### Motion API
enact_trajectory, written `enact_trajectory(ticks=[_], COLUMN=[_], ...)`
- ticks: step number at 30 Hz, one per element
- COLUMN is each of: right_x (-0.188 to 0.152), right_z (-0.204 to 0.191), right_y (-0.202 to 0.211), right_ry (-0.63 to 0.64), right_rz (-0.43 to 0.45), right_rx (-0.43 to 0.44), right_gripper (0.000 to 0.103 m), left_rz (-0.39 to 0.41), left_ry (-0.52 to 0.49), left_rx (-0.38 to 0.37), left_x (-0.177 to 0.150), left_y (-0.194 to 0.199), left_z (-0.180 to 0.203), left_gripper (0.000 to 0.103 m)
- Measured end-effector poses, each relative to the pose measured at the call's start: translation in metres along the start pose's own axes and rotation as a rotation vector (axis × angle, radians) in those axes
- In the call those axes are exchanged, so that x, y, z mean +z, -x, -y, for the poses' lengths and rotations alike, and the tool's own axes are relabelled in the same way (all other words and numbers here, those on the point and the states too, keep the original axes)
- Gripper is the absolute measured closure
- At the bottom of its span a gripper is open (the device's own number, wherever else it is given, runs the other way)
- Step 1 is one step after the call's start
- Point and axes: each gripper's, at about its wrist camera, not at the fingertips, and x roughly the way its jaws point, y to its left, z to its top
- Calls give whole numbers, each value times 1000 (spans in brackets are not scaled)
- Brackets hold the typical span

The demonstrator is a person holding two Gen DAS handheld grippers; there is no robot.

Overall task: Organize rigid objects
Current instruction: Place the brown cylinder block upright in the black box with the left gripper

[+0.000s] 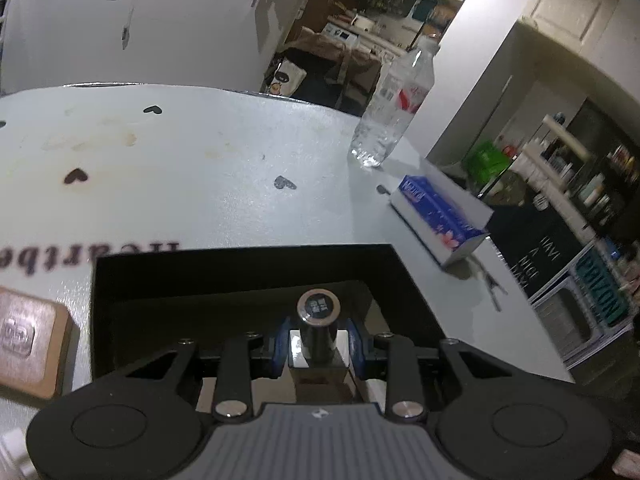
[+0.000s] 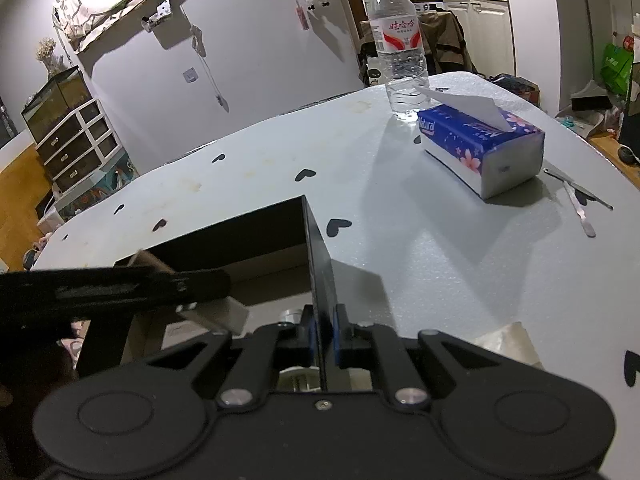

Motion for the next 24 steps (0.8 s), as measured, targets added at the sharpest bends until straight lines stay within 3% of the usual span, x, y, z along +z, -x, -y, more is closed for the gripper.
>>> enact_trajectory(ticks=[15,17,19,24], right_x=[1,0,0,0], right_z=[0,1,1,1], right_y=[-1,-1,-1,-1], right_ry=[-3,-6,-8,-11], right_rz=[-2,-3,-3,-2], right_rx=[2,5,8,7], right_gripper=[94,94,93,93], left_rz=[-16,-21,-21,-4], left_ry=[-39,-32,-16,-4], left_rx=[46,40,36,16], left_x=[21,21,21,19], left_y=[-45,-47,-43,-30], left_z=[31,31,29,25], left_gripper=[71,65,50,37])
